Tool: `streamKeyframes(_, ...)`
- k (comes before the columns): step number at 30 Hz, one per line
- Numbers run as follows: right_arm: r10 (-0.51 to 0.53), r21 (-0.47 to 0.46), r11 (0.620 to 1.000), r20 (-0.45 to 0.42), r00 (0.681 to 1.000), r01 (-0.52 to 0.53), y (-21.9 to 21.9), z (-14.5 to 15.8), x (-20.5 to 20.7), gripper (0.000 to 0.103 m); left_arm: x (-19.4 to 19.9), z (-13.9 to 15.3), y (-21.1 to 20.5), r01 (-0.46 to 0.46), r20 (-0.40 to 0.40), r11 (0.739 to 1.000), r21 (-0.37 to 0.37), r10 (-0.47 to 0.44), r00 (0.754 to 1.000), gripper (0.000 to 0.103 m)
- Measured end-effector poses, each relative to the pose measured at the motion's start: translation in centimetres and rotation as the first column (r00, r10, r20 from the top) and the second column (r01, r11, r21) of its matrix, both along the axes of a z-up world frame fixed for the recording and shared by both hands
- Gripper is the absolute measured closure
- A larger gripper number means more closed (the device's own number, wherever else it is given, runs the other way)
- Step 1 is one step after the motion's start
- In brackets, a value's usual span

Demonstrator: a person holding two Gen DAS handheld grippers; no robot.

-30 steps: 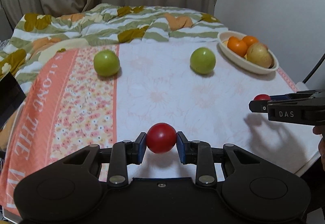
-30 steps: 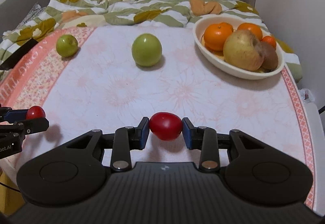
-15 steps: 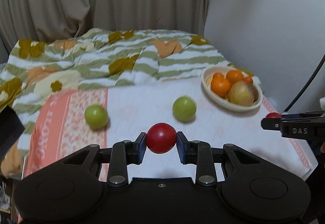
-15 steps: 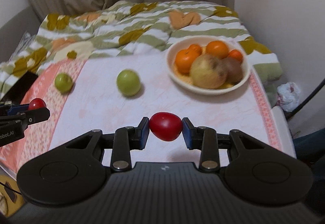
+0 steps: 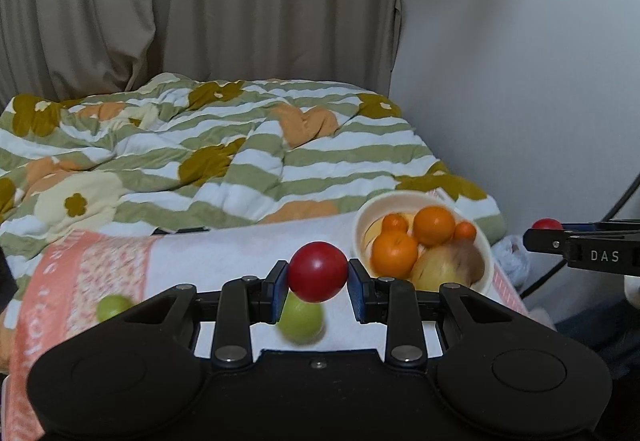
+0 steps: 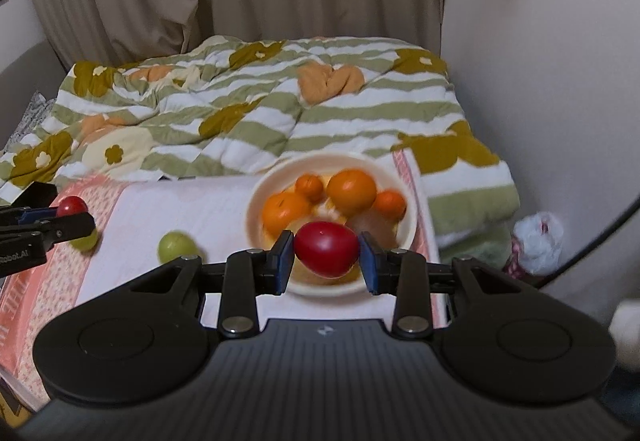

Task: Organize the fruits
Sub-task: 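Lower the cherry tomato into the white bowl with the left tool while the right tool carries its tomato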

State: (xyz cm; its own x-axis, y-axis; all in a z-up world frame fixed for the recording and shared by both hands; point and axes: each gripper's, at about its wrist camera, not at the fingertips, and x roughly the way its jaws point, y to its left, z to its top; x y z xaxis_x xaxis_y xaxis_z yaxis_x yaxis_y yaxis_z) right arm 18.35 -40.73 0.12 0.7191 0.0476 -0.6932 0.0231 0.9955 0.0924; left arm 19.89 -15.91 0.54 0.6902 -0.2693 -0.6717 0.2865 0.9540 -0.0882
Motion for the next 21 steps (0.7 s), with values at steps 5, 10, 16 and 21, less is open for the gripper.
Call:
streamKeyframes(5,0.042,0.002,0.999,0.006,0.999,-0.042,-2.8,-0.1,4.6,0.053,3.8,-0.7,-3.7,-0.014,-0.032,1.0,-0.017,0.014,0.999,0.068)
streamKeyframes(10,0.079,0.003,0.997,-0.013,0.997,-0.079,-5.2,-1.5,9.1,0.053,7.2,-2.6,-6.8,-0.025,-0.076,1.0,-0.015,0.024,0.997,0.068)
streamKeyframes(16,0.099,0.031,0.995,-0.043,0.994,-0.097,-6.7,-3.6,12.6,0.053,10.8,-5.1,-9.5,-0.021,-0.12,1.0,0.019,0.023,0.993,0.068)
streamKeyframes(21,0.103,0.052,0.994,-0.074,0.992,-0.099,-7.2,-5.4,14.3,0.053,12.6,-7.3,-11.5,0.018,-0.123,0.996,0.085,-0.007,0.992,0.068)
